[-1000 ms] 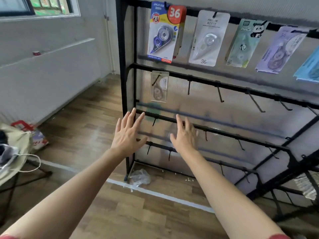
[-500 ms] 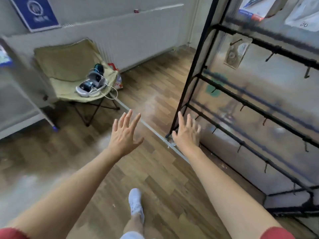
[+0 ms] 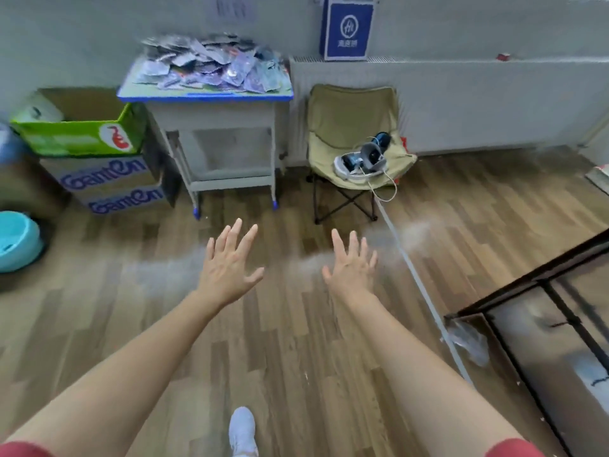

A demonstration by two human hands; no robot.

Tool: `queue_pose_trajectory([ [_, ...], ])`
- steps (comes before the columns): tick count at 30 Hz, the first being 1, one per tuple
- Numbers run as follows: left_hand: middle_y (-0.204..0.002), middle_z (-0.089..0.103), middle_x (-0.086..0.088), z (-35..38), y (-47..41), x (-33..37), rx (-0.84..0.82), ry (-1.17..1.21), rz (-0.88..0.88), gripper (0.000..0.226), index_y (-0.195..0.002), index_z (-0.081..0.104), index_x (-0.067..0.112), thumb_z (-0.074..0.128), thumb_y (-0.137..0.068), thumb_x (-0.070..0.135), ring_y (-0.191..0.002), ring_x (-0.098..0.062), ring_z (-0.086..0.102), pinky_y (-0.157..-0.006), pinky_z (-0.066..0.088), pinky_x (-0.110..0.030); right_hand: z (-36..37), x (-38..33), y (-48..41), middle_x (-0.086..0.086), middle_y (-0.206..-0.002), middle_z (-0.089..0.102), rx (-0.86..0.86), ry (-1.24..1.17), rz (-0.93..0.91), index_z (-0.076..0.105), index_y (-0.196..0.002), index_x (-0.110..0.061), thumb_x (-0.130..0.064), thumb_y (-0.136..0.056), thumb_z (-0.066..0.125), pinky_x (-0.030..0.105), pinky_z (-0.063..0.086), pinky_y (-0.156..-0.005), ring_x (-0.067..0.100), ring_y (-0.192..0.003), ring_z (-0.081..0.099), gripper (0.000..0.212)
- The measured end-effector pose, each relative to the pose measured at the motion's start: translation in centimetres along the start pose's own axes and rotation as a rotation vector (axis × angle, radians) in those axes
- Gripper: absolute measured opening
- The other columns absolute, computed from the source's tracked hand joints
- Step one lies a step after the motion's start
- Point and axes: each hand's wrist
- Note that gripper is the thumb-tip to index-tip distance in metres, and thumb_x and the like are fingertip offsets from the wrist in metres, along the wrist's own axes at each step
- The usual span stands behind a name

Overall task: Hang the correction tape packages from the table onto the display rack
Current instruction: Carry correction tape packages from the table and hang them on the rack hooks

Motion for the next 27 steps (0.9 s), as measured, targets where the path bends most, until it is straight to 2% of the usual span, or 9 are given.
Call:
queue_pose_trajectory([
  [7, -0.159, 0.004, -0.002, -5.1, -3.4, -14.5, 0.049, -0.012, -0.209, 0.079, -0.150, 0.015, 0.033, 0.059, -0.086, 0.046, -0.145, -0.023, 0.005, -0.115, 0.004, -0.043, 1.0, -15.1, -6.5, 0.011, -0.159, 0.004, 0.005, -0.040, -0.155, -0.002, -0.152, -0.028, -0.041, -0.094, 0.045, 0.050, 0.007, -0.115, 0.030, -0.146, 0.005, 0.075],
  [15, -0.159, 0.002, -0.001, -6.3, -9.9, -22.5, 0.054, -0.037, -0.283, 0.078, -0.151, 0.010, 0.031, 0.052, -0.088, 0.049, -0.145, -0.023, 0.004, -0.116, 0.004, -0.043, 0.9, -23.3, -15.9, 0.010, -0.159, 0.007, 0.038, -0.012, -0.244, -0.002, -0.152, -0.029, -0.046, -0.095, 0.042, 0.048, 0.008, -0.115, 0.029, -0.146, 0.006, 0.074],
  [22, -0.160, 0.001, 0.000, -7.7, -23.4, -27.5, 0.096, -0.053, -0.278, 0.076, -0.151, 0.007, 0.031, 0.048, -0.090, 0.051, -0.146, -0.022, 0.003, -0.117, 0.003, -0.043, -1.2, -28.1, -29.1, 0.012, -0.159, 0.005, 0.131, -0.022, -0.270, -0.004, -0.152, -0.028, -0.045, -0.095, 0.042, 0.046, 0.011, -0.115, 0.029, -0.146, 0.007, 0.075],
  [27, -0.160, 0.000, 0.001, -10.0, -34.5, -30.6, 0.122, -0.048, -0.275, 0.077, -0.151, 0.005, 0.033, 0.048, -0.090, 0.051, -0.146, -0.023, 0.002, -0.117, 0.003, -0.043, -4.1, -31.2, -40.2, 0.012, -0.159, 0.003, 0.137, -0.013, -0.259, -0.005, -0.152, -0.026, -0.044, -0.096, 0.040, 0.046, 0.011, -0.115, 0.029, -0.146, 0.006, 0.074],
])
Point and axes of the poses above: each hand's wrist, its own y-axis away from the middle knuckle, its own z-axis out of the palm, x = y × z
